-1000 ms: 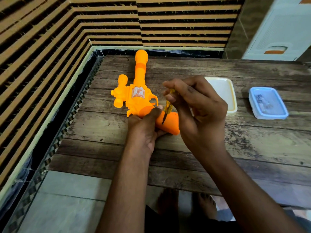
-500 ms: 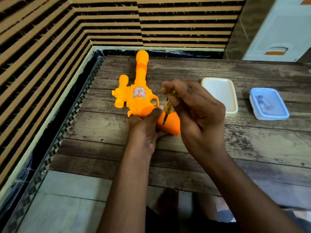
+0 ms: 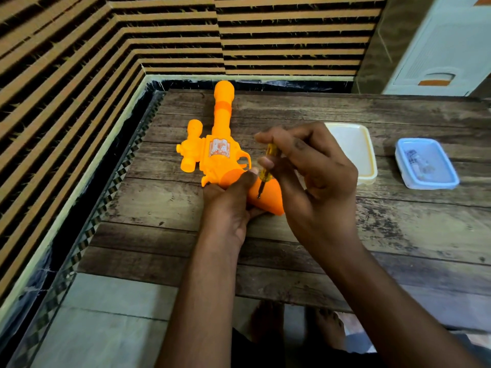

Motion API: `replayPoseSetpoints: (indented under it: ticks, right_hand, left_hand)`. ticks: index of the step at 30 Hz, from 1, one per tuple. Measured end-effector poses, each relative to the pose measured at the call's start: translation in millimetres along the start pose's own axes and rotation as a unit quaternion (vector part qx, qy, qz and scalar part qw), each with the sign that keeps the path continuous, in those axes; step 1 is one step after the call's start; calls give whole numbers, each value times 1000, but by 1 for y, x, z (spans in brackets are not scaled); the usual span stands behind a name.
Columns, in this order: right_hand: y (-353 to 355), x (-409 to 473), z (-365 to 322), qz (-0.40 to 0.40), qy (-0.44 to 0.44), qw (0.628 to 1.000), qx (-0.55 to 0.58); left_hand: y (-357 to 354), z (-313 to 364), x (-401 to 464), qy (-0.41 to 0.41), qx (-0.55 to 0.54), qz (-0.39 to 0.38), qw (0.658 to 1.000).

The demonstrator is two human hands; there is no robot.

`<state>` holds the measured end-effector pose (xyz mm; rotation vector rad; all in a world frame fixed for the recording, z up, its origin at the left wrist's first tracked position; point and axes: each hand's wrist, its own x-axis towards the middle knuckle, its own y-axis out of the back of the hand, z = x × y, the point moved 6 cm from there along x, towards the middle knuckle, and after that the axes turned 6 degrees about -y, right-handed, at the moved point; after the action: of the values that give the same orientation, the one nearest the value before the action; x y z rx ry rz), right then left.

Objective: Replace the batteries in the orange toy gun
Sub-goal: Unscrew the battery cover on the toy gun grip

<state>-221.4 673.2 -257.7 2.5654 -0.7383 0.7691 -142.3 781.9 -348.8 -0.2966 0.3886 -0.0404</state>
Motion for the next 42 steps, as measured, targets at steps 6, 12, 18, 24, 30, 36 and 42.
replayPoseSetpoints:
  ticks: [6, 12, 18, 24, 30, 36, 42]
  right_hand:
    - [2, 0, 1, -8, -5, 1000, 10]
    - [0, 1, 6, -14, -21, 1000, 19]
    - [2, 1, 3, -12, -17, 1000, 4]
    - [3, 1, 13, -13, -50, 999, 14]
    - [2, 2, 7, -32, -33, 999, 7]
    - [4, 3, 11, -30, -22, 999, -1]
    - [3, 2, 7, -28, -23, 999, 0]
  left_hand:
    - [1, 0, 0, -6, 0, 1, 1000]
    - [0, 0, 1, -4, -13, -8, 1000]
    - [-1, 2, -1, -9, -8, -12, 1000]
    - [0, 1, 0, -4, -6, -3, 1000]
    - [-1, 1, -2, -4, -7, -11, 1000]
    - [0, 1, -2, 1, -11, 5, 1000]
    - [0, 1, -1, -3, -8, -3, 1000]
